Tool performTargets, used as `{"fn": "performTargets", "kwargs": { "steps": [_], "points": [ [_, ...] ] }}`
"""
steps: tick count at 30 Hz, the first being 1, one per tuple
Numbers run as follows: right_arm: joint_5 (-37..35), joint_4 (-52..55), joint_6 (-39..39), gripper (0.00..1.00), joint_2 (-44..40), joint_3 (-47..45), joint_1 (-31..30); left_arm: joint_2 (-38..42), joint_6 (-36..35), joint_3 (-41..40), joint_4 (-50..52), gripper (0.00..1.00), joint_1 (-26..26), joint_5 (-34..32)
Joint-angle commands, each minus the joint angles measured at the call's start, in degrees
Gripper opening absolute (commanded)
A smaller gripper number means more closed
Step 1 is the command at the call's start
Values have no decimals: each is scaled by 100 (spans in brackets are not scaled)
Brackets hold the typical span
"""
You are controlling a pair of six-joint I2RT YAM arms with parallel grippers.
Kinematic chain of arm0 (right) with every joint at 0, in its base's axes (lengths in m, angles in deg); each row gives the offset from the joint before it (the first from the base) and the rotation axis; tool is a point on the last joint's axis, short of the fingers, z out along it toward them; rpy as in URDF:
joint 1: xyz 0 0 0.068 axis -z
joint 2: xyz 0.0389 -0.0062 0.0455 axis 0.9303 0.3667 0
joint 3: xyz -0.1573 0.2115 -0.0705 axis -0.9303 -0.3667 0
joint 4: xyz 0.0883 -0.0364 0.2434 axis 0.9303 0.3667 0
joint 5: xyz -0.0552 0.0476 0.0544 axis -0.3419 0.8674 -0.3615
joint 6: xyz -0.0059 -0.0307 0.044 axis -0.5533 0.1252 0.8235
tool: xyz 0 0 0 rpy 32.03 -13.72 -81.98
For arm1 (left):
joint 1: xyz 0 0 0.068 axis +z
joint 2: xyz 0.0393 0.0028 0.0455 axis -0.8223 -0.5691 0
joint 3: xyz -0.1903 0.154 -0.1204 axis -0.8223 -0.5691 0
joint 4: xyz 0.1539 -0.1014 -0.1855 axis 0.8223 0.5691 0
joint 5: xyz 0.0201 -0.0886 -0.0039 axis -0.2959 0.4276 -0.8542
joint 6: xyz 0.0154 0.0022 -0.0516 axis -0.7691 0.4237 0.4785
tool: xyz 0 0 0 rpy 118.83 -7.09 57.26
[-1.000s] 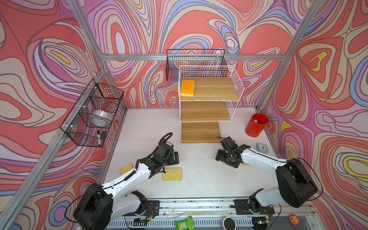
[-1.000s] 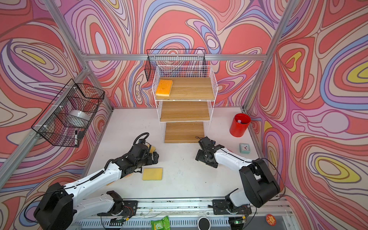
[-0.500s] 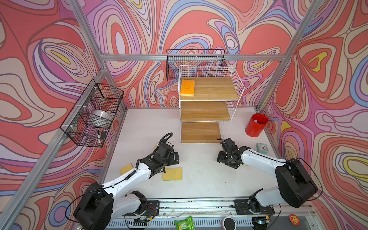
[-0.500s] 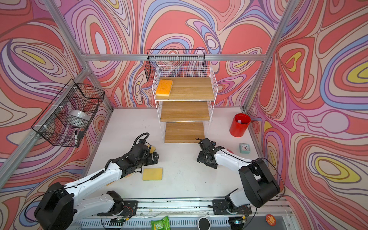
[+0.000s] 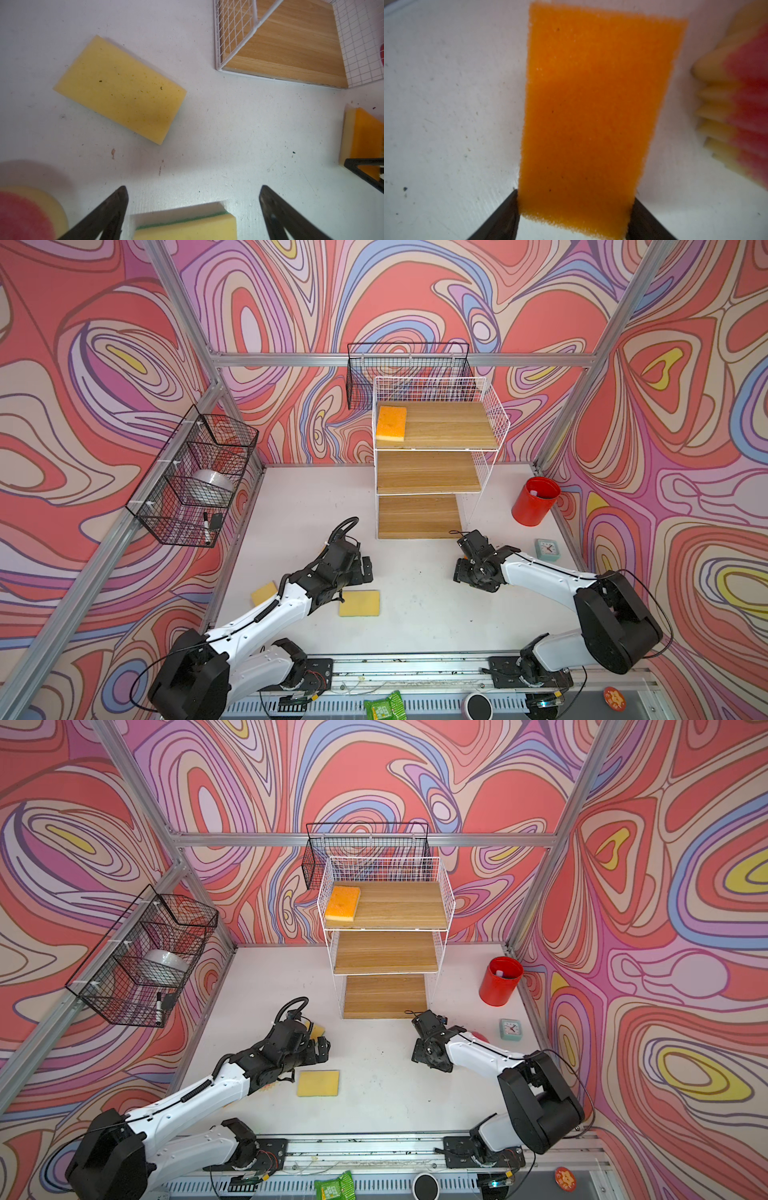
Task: Arrange cleaning sponges on a shelf
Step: Pick up the cleaning sponge at the middle-right of the table.
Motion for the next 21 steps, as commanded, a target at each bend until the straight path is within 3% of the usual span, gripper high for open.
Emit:
{"fn": "performTargets", "kwargs": {
  "steps": [1,12,21],
  "points": [
    [-337,455,-149,77,-304,141,-283,175,86,136,416,100,-35,-140],
    [124,1064,-533,77,-2177,66,-526,666,-67,812,1439,99,-35,-352],
    [676,1280,-869,75,-3285,673,-531,888,-163,1171,2133,100,-35,-753]
  ]
}}
